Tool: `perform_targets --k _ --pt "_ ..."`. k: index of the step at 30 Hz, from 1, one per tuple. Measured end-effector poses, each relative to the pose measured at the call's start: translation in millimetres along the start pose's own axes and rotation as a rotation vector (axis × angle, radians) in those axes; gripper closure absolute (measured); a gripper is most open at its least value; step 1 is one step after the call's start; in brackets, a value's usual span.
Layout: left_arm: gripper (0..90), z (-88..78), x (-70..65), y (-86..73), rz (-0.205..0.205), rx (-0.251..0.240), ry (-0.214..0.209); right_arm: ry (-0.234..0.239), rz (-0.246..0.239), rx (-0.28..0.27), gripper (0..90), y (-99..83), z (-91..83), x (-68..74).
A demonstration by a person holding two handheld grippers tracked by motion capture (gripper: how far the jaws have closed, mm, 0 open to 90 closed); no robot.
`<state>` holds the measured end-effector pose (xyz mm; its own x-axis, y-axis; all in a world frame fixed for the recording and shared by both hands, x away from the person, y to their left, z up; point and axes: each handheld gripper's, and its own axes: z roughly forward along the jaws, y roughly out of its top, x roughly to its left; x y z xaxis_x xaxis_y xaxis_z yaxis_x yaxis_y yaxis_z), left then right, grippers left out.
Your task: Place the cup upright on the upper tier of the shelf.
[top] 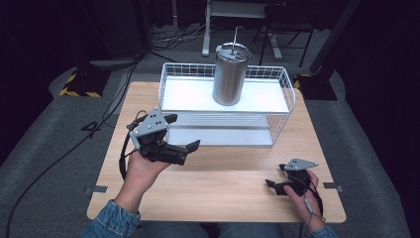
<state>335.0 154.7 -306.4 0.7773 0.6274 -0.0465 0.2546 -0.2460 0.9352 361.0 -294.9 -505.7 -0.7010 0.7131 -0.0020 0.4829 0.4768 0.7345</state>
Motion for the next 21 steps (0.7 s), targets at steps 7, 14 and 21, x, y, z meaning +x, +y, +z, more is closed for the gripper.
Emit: perform_targets --k 7,14,21 --pt "0.0 -0.6 9.6 -29.2 -0.032 0.022 0.012 0.0 -0.001 0.0 12.6 0.0 0.0 0.1" --pt "0.0 -0.3 12.8 -59.3 -0.024 0.053 0.068 0.0 0.0 0.0 12.6 0.0 0.0 0.1" --pt "0.0 2.6 13.5 -84.6 -0.022 0.091 0.101 0.0 0.0 0.0 12.6 0.0 0.0 0.0"
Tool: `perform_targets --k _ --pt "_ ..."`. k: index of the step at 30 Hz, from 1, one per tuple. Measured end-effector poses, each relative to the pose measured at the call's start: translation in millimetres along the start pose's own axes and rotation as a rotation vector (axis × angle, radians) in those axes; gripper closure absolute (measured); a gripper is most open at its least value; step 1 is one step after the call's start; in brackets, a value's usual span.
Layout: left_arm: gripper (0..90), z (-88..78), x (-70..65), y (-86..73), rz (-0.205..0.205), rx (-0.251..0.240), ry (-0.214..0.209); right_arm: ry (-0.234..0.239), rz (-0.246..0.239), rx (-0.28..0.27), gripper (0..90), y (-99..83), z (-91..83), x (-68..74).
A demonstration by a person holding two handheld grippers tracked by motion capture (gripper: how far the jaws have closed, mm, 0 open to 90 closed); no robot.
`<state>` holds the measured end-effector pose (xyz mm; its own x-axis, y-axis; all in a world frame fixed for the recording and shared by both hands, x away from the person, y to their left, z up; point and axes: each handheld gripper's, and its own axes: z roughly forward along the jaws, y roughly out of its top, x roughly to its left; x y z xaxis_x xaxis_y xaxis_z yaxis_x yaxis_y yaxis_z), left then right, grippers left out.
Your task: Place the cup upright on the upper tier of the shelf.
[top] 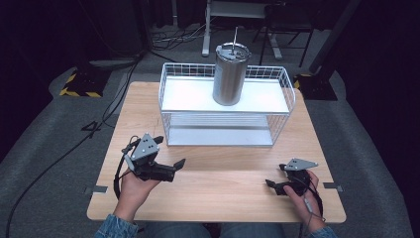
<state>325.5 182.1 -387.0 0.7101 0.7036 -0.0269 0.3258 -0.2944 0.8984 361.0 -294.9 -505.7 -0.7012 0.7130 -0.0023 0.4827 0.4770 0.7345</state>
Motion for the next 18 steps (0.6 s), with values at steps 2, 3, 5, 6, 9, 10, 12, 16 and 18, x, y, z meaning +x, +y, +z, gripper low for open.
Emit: perform_targets --k 2,3,5,6,9,10,12,16,18 --pt "0.0 3.0 0.9 -8.0 -0.01 0.011 0.003 0.0 0.0 0.0 12.6 0.0 0.0 0.0" --pt "0.1 4.7 1.0 -12.3 -0.014 0.018 0.007 0.0 0.0 0.0 12.6 0.0 0.0 0.0" --pt "0.1 8.2 1.7 -20.3 -0.015 0.031 0.016 0.0 0.0 0.0 12.6 0.0 0.0 0.0" --pt "0.1 10.0 1.7 -24.2 -0.023 0.036 0.016 0.0 0.0 0.0 12.6 0.0 0.0 0.0" --pt "0.1 14.2 2.8 -33.4 -0.02 0.057 0.024 0.0 0.0 0.0 12.6 0.0 0.0 0.0" --pt "0.1 15.7 2.9 -36.9 -0.03 0.062 0.021 0.0 0.0 0.0 12.6 0.0 0.0 0.0" --pt "0.1 17.2 3.7 -41.2 -0.035 0.066 0.023 0.0 0.0 0.0 12.6 0.0 0.0 0.0" --pt "0.1 21.5 4.7 -52.6 -0.061 0.074 0.015 0.0 0.0 0.0 12.6 0.0 0.0 0.0" --pt "0.1 23.4 5.2 -57.9 -0.064 0.087 0.018 0.0 0.0 0.0 12.6 0.0 0.0 0.0"
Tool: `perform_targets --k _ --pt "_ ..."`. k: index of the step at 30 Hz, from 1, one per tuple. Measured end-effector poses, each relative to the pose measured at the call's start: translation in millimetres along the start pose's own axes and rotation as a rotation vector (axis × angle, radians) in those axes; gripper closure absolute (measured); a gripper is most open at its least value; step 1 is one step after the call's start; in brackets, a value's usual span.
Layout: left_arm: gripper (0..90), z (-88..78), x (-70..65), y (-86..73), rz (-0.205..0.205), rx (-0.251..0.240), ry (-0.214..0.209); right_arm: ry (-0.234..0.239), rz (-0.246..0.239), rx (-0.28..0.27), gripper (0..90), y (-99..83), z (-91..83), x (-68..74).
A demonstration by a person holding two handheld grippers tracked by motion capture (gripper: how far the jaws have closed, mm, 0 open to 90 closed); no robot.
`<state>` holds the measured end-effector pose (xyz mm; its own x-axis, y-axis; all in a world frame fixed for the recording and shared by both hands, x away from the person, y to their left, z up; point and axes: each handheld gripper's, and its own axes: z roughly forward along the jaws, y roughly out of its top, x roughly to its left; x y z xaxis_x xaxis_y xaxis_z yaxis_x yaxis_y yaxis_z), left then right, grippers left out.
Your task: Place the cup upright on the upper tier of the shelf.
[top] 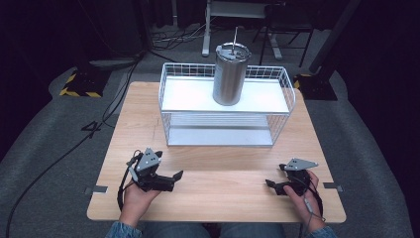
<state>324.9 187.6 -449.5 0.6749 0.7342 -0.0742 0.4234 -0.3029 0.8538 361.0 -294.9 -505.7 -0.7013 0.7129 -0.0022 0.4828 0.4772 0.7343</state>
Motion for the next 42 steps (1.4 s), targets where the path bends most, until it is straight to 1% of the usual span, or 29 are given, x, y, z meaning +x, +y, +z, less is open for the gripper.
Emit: perform_targets --k 4,7,8,9,10,12,13,14,17,19,21,22,23,24,25,27,29,31,34,35,37,41,42 --pt "0.1 5.1 0.9 -10.5 -0.019 0.016 -0.002 0.0 0.0 0.0 12.6 0.0 0.0 0.0" --pt "0.1 9.7 2.6 -17.0 -0.014 0.044 0.001 0.0 0.0 0.0 12.6 0.0 0.0 0.0" --pt "0.1 11.4 2.4 -18.9 -0.02 0.051 0.002 0.0 0.0 0.0 12.6 0.0 0.0 0.0" --pt "0.1 12.8 3.1 -20.4 -0.011 0.061 0.007 0.0 0.0 0.0 12.6 0.0 0.0 0.0" --pt "0.2 14.5 2.7 -22.2 -0.018 0.069 0.005 0.0 0.0 0.0 12.6 0.0 0.0 0.0" --pt "0.2 17.8 2.6 -25.1 -0.008 0.088 0.012 0.0 0.0 0.0 12.6 0.0 0.0 0.0" --pt "0.2 19.5 2.0 -27.0 -0.015 0.092 0.011 0.0 0.0 0.0 12.6 0.0 0.0 0.0" --pt "0.2 21.1 2.3 -29.1 -0.011 0.103 0.009 0.0 0.0 0.0 12.6 0.0 0.0 0.0" --pt "0.3 24.2 1.5 -33.9 -0.028 0.125 0.011 0.0 0.0 0.0 12.6 0.0 0.0 0.0" --pt "0.3 26.0 1.2 -35.5 -0.015 0.151 0.023 0.0 0.0 0.0 12.6 0.0 0.0 0.0" --pt "0.4 27.3 0.8 -37.3 -0.006 0.158 0.029 0.0 0.0 0.0 12.6 0.0 0.0 0.0" --pt "0.4 28.3 0.6 -38.5 -0.012 0.165 0.024 0.0 0.0 0.0 12.6 0.0 0.0 0.0" --pt "0.4 29.6 0.2 -40.1 -0.013 0.174 0.028 0.0 0.0 0.0 12.6 0.0 0.0 0.0" --pt "0.4 30.0 0.7 -40.6 -0.005 0.182 0.029 0.0 0.0 0.0 12.6 0.0 0.0 0.0" --pt "0.4 31.0 0.2 -41.8 -0.013 0.188 0.027 0.0 0.0 0.0 12.6 0.0 0.0 0.0" --pt "0.4 32.3 0.0 -42.8 -0.009 0.197 0.034 0.0 0.0 0.0 12.6 0.0 0.0 0.0" --pt "0.4 33.0 -0.6 -43.0 -0.005 0.206 0.029 0.0 0.0 0.0 12.6 0.0 0.0 0.0" --pt "0.5 34.4 -1.2 -43.1 0.0 0.227 0.021 0.0 0.0 0.0 12.6 0.0 0.0 0.0" --pt "1.2 37.7 -2.4 -42.5 0.012 0.275 0.022 0.0 0.0 0.0 12.6 0.0 0.0 0.0" --pt "1.5 39.4 -3.5 -42.7 0.01 0.284 0.025 0.0 0.0 0.0 12.6 0.0 0.0 0.0" --pt "1.4 40.5 -5.2 -42.0 0.04 0.298 0.044 0.0 0.0 0.0 12.6 0.0 0.0 0.0" --pt "1.1 41.1 -6.3 -42.0 0.04 0.299 0.049 0.0 0.0 0.0 12.6 0.0 0.0 0.0" --pt "1.0 41.1 -7.0 -42.0 0.033 0.301 0.053 0.0 0.0 0.0 12.6 0.0 0.0 0.0"
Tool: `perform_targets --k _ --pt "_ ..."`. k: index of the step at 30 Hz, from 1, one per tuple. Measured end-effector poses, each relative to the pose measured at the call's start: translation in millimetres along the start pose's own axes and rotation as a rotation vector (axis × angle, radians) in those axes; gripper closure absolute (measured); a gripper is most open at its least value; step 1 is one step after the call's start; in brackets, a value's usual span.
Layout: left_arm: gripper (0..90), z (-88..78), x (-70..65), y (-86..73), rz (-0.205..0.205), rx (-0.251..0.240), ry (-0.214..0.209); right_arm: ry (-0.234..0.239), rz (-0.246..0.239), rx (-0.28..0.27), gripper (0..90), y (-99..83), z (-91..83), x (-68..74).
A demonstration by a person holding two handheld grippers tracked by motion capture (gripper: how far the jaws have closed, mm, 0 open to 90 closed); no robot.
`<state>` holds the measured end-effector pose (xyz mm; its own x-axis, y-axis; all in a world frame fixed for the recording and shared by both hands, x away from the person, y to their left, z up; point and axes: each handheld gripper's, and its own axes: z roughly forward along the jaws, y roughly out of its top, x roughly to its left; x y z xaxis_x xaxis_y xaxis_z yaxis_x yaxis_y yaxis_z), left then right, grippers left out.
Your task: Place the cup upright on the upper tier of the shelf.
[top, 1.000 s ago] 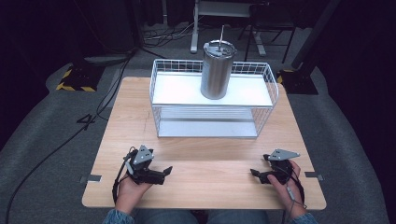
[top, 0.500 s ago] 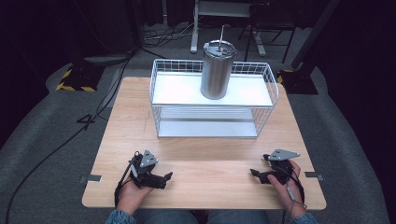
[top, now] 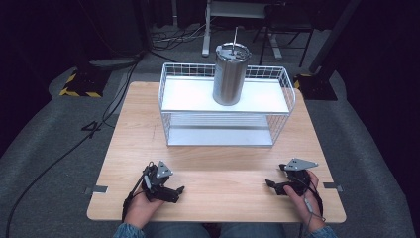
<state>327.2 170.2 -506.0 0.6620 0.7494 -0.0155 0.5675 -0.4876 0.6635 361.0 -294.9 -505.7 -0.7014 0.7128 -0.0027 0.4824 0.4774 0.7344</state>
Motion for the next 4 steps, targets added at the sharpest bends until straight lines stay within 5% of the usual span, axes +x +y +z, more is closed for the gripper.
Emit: perform_targets --k 4 --pt "0.9 -0.1 -1.3 -0.1 -0.012 0.0 0.011 0.0 0.0 0.0 12.6 0.0 0.0 0.0"
